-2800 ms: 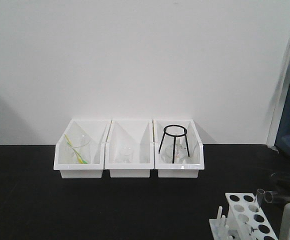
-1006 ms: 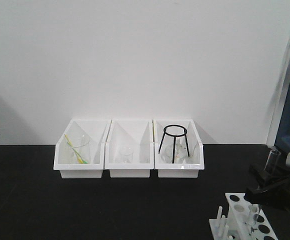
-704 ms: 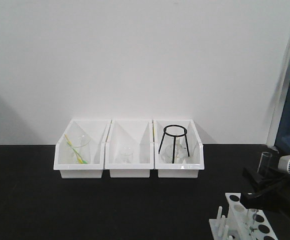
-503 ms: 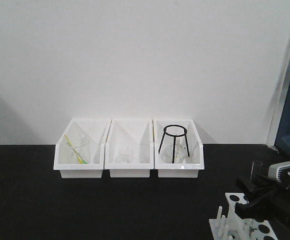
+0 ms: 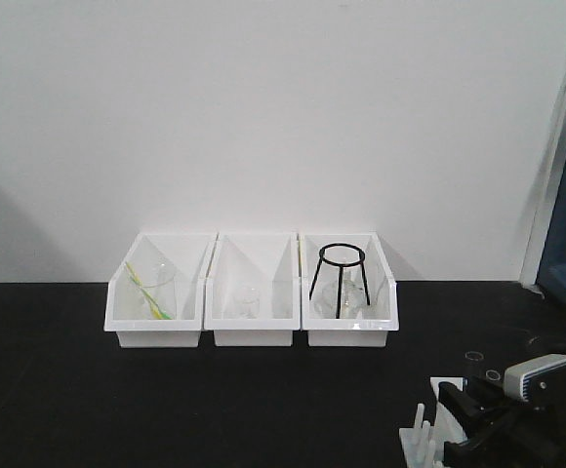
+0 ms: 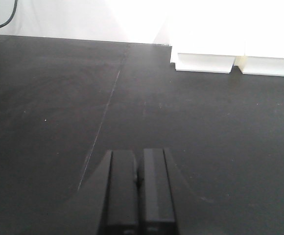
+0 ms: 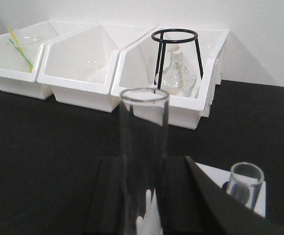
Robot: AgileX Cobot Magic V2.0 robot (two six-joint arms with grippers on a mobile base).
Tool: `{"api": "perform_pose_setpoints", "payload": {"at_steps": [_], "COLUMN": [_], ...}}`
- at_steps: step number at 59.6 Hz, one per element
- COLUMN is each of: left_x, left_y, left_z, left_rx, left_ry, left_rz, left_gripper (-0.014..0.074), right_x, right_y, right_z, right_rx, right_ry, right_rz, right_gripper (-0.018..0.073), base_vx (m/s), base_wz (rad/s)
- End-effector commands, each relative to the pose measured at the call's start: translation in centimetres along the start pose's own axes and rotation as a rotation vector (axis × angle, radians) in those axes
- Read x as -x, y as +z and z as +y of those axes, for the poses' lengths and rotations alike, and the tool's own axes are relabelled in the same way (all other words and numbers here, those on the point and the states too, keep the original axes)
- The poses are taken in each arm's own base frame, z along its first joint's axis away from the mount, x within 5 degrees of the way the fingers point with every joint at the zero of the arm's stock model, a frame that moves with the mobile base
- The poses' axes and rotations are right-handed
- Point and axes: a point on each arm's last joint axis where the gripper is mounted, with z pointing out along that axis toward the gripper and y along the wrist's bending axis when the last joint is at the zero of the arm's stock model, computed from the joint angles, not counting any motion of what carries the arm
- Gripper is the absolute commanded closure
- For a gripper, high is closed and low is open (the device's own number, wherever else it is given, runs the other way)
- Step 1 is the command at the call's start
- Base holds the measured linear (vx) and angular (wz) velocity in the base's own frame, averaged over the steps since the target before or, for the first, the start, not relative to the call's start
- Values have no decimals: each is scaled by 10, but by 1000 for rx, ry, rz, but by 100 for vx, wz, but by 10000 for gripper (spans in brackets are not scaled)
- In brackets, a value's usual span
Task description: Flip and reinsert test tube from rack
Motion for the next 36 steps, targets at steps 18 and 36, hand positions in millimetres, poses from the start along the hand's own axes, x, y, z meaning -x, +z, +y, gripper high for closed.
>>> {"api": "perform_pose_setpoints", "payload": {"at_steps": [18, 36], "left_x": [8, 8], "left_y": [-1, -1], "left_z": [-2, -2], "left_rx": [-23, -23], "left_ry": [-3, -3], "left_rz": [-96, -96], "left_gripper": [603, 603], "right_x": [18, 19], "right_y": [0, 0], "right_z": [0, 0], "right_rx": [12, 14], "right_ry": [-11, 13], "right_rz": [-129, -131], "right_gripper": [507, 228], "base_vx": [0, 0], "base_wz": [0, 0]}}
